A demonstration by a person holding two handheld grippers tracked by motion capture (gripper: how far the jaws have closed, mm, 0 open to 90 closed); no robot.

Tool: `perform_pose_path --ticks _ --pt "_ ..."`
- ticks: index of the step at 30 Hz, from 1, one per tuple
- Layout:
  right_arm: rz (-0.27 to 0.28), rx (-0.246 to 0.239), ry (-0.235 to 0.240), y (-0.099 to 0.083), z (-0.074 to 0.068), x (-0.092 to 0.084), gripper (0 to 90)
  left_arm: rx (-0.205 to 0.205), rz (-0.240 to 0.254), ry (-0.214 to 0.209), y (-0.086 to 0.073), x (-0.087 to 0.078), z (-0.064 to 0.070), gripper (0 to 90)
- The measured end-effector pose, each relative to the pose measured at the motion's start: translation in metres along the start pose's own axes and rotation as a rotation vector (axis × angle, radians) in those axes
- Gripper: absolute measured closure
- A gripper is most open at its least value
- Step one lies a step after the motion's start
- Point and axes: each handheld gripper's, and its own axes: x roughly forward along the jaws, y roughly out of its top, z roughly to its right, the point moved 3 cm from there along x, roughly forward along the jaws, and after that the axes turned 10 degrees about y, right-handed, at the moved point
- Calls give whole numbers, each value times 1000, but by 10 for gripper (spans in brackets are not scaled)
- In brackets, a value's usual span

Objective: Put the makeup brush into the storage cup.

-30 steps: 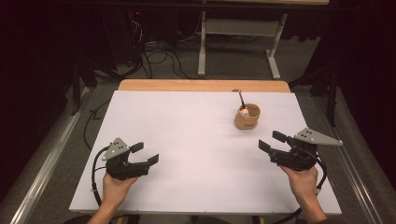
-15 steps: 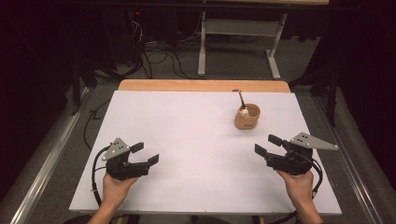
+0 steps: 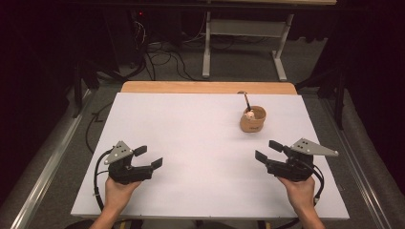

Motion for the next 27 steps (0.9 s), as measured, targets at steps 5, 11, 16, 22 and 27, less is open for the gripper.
perform_pose_path --ticks 5,11,16,22,27 --pt "-11 -4 -3 -3 0 3 331 -1 1 0 0 0 0 218" --pt "-21 -9 -8 -5 0 6 331 0 1 -1 0 0 0 218" --pt "-24 -9 -12 -8 0 8 327 2 1 -2 0 0 1 218" --pt "-33 -9 -18 -10 1 10 326 1 1 -1 0 0 1 218" --pt "-39 -8 -20 -11 2 11 326 2 1 -2 0 0 1 218"
